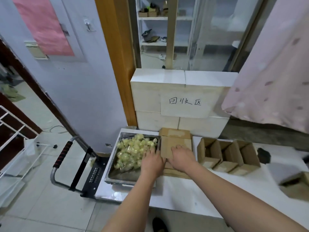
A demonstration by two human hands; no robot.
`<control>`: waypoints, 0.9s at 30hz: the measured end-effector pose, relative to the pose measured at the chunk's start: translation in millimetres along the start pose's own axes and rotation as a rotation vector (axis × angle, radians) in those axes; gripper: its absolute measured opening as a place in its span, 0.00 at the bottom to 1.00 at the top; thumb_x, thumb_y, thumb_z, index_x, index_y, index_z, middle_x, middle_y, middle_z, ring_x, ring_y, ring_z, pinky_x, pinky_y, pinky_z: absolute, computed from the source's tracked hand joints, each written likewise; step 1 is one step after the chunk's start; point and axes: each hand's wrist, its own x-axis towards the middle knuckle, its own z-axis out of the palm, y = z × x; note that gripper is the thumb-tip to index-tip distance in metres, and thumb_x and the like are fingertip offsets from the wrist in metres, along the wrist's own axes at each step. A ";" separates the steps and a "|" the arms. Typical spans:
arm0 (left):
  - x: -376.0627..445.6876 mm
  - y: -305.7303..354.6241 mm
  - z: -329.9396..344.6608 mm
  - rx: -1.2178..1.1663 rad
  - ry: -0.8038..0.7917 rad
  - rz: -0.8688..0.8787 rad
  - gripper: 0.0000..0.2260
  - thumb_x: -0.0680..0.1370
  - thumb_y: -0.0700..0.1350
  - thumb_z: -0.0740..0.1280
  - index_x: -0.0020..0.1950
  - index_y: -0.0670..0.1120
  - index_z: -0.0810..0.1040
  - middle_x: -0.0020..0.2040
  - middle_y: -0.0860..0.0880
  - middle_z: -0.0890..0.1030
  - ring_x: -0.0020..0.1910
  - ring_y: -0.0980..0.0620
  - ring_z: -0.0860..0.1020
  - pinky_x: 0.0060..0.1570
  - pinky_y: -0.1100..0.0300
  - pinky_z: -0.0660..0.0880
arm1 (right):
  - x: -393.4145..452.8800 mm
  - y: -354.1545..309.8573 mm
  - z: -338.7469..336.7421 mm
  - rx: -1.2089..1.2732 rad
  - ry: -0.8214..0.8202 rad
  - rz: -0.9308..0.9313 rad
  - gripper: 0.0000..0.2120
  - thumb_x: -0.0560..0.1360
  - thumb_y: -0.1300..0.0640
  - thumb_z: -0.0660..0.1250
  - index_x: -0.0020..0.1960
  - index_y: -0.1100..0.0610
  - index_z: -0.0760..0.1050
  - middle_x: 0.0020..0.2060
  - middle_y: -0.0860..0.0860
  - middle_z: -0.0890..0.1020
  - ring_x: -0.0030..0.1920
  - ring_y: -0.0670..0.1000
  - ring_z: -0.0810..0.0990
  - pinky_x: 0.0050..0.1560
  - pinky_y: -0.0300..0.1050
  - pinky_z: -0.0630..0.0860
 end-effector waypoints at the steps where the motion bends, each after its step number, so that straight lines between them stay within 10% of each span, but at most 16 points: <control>1: -5.4 5.2 3.3 -0.005 0.005 0.015 0.21 0.84 0.54 0.52 0.71 0.43 0.69 0.70 0.41 0.71 0.70 0.41 0.67 0.69 0.47 0.65 | -8.6 3.3 1.7 -0.007 0.008 0.004 0.24 0.80 0.42 0.58 0.68 0.57 0.69 0.63 0.58 0.75 0.64 0.59 0.73 0.62 0.52 0.71; 14: -62.7 125.8 39.9 0.017 -0.080 0.154 0.21 0.84 0.53 0.52 0.71 0.42 0.69 0.70 0.42 0.70 0.72 0.41 0.66 0.70 0.47 0.65 | -118.2 106.9 25.6 0.120 -0.018 0.199 0.24 0.80 0.43 0.58 0.71 0.55 0.68 0.65 0.54 0.75 0.63 0.57 0.75 0.58 0.50 0.71; 27: -67.3 382.5 81.6 0.067 -0.068 0.257 0.22 0.85 0.52 0.51 0.73 0.43 0.68 0.70 0.42 0.71 0.69 0.42 0.69 0.68 0.49 0.68 | -228.7 350.8 60.9 0.138 0.001 0.321 0.23 0.81 0.42 0.56 0.68 0.58 0.68 0.62 0.57 0.75 0.62 0.58 0.74 0.58 0.52 0.72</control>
